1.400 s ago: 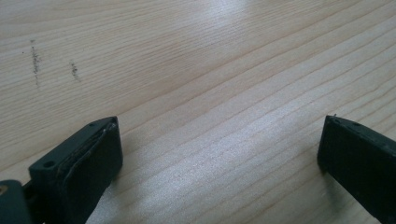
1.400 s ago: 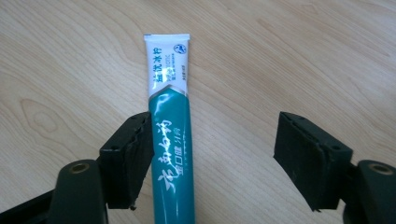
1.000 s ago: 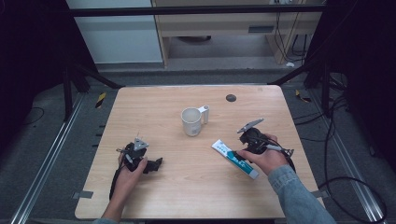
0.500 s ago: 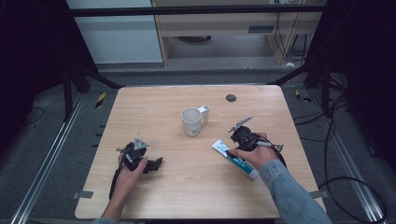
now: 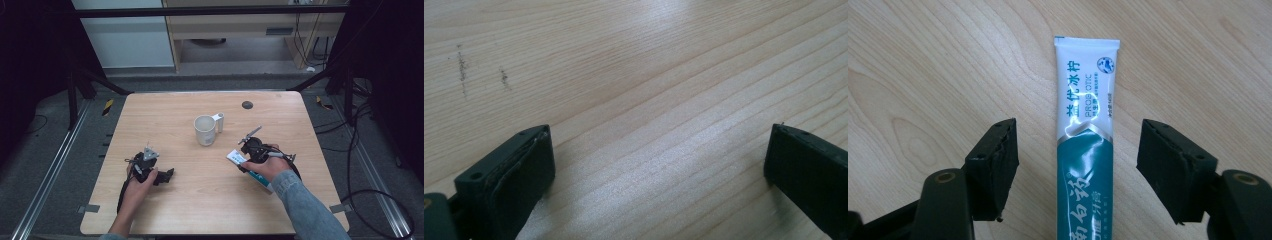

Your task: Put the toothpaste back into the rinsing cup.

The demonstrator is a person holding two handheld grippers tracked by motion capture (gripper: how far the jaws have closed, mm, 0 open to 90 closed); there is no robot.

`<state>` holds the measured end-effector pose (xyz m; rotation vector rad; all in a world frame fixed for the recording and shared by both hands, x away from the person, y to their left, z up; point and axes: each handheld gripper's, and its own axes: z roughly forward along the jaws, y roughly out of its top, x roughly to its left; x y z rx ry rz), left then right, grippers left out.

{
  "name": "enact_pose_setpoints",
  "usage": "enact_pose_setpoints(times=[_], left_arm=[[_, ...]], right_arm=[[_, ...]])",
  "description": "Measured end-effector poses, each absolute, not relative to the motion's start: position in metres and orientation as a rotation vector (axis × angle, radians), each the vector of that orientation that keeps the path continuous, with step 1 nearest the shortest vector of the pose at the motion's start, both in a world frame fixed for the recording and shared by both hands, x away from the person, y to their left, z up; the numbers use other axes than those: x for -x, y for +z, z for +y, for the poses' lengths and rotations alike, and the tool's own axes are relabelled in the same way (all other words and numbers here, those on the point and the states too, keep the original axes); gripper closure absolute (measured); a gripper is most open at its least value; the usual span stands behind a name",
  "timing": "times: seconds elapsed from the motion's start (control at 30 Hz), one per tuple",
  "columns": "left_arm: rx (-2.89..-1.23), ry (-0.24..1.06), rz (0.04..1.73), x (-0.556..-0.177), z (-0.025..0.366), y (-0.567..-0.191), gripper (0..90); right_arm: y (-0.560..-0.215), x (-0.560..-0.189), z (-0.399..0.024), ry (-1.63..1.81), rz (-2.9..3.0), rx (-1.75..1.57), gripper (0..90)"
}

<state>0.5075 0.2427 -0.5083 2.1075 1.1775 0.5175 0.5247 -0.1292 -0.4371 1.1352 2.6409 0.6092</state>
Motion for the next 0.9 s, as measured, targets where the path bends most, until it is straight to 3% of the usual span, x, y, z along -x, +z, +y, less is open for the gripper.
enact_pose_setpoints(times=[0.57,0.9], left_arm=[[-2.108,0.516,1.177,-0.508,0.243,-0.508,0.0],[-2.108,0.516,1.176,-0.508,0.243,-0.508,0.0]], right_arm=[[-0.462,-0.539,-0.128,0.537,2.679,-1.195,46.9],[-0.468,-0.544,-0.126,0.503,2.685,-1.215,48.2]])
